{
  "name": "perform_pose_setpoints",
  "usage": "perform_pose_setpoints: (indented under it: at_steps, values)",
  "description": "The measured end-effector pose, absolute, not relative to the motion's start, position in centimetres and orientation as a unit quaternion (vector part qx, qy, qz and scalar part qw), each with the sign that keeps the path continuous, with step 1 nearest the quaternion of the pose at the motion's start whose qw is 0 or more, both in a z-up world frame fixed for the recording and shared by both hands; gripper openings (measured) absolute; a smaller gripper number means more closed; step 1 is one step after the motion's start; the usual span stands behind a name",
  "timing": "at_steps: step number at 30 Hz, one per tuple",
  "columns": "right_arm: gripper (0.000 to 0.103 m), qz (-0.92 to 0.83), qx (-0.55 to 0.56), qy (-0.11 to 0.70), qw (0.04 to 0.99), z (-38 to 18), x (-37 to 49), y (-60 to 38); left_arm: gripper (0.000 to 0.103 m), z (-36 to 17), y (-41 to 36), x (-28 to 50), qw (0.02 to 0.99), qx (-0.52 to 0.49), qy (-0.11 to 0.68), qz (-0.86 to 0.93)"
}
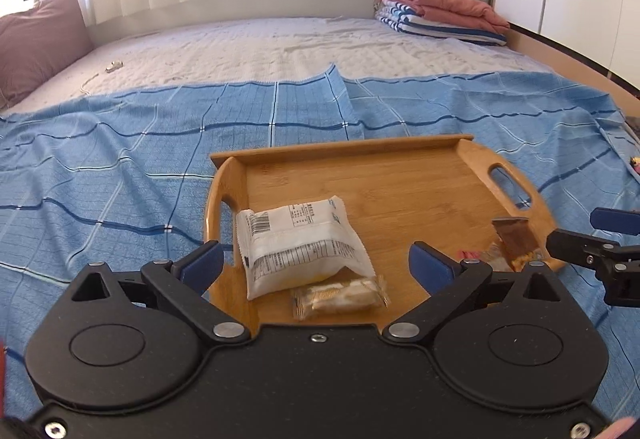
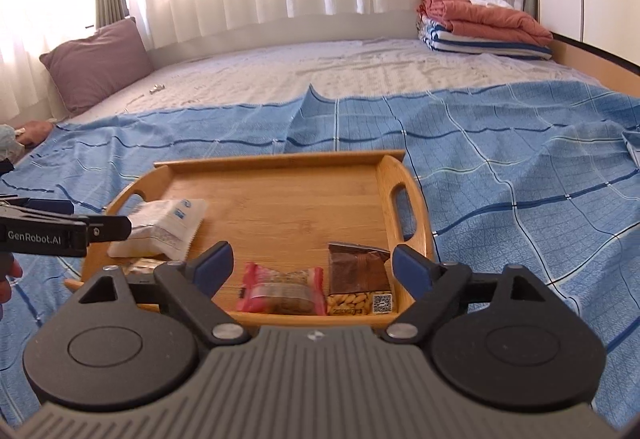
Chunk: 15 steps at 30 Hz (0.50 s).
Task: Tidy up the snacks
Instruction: 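Lower the bread bag and nut packet onto the wooden tray and open both tools, then move both tools back to the snack pile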
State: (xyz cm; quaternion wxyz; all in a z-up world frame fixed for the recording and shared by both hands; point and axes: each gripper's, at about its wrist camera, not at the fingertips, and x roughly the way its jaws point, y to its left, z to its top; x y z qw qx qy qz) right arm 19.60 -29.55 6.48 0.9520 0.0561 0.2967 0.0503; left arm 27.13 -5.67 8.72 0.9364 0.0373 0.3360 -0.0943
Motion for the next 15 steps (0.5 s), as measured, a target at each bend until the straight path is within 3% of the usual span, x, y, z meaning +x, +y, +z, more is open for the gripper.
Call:
perform_pose_setpoints:
  at_steps: [15]
  values:
    - [0.097,0.043,0.050,0.280,0.958,8.9,10.6,-27.9,0.101,13.5,-3.6,15.2,0.946,0.045,0.295,-0.122]
